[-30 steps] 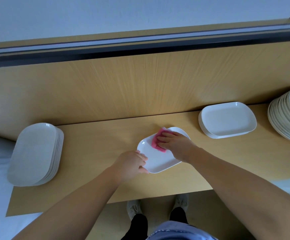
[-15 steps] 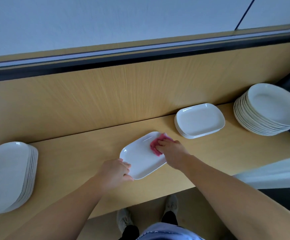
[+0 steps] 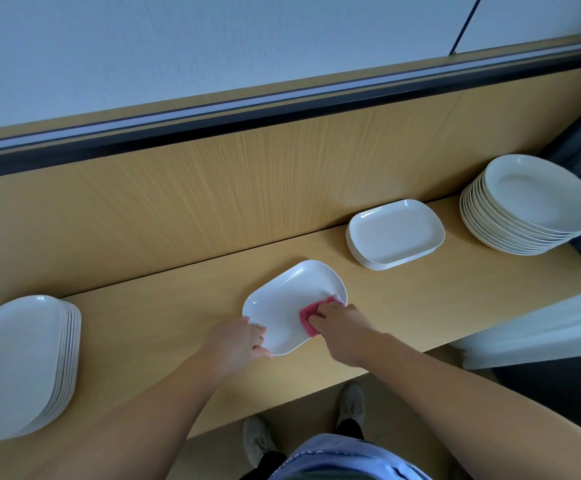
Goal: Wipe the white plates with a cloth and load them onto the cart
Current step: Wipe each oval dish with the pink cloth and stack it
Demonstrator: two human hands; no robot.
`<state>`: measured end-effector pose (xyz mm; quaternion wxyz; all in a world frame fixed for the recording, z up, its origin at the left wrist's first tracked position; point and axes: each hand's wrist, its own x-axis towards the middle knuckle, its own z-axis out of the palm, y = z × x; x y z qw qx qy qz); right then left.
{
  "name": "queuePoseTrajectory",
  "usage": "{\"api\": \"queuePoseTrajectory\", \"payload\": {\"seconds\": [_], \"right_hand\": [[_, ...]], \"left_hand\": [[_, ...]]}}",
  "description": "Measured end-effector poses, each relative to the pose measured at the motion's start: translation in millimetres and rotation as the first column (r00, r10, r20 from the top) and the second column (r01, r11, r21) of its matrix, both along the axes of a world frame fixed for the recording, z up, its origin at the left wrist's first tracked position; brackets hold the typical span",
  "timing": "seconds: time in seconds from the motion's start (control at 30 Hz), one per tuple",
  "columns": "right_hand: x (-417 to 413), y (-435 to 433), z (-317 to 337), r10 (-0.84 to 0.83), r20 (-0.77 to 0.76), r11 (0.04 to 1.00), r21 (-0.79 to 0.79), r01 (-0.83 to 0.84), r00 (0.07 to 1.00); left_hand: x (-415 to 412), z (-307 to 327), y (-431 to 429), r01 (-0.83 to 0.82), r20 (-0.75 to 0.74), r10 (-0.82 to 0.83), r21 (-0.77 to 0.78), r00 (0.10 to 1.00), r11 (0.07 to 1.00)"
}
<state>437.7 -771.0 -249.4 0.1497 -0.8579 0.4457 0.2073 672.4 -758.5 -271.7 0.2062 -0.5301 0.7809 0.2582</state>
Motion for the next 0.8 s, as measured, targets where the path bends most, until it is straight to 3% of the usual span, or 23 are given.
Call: {"api": "queuePoseTrajectory", "payload": {"seconds": [0.2, 0.33, 0.43, 0.67, 0.73, 0.8], "right_hand": [[25.5, 7.9, -8.6, 0.152, 0.190, 0.987, 0.019, -0.158, 0.970], [1.7, -7.4, -7.4, 0.082, 0.298, 0.993, -0.108, -0.052, 0.951], [-15.1, -16.1, -1.2, 0.041, 0.344, 0.979, -0.204, 0.032, 0.938], [-22.6, -20.1, 10.4, 0.054, 0.494, 0.940, -0.319, 0.123, 0.868], [-24.5, -23.6, 17.9, 0.056, 0.573, 0.909, -0.368, 0.196, 0.818], [-26.4, -30.0, 27.1, 0.102, 0.626, 0.879, -0.421, 0.225, 0.773]], "left_hand": [[3.4, -5.5, 3.6, 0.076, -0.052, -0.080, -0.071, 0.995, 0.995], [3.8, 1.0, 8.7, 0.015, -0.111, -0.031, -0.138, 0.993, 0.990], [2.4, 0.8, 16.9, 0.029, -0.170, -0.080, -0.286, 0.982, 0.958], [-9.4, -16.3, 23.6, 0.099, -0.132, -0.163, -0.392, 0.978, 0.915], [-9.6, -12.8, 22.7, 0.010, -0.220, -0.128, -0.470, 0.967, 0.883], [-10.0, -0.8, 20.6, -0.124, -0.325, -0.025, -0.430, 0.945, 0.894]]}}
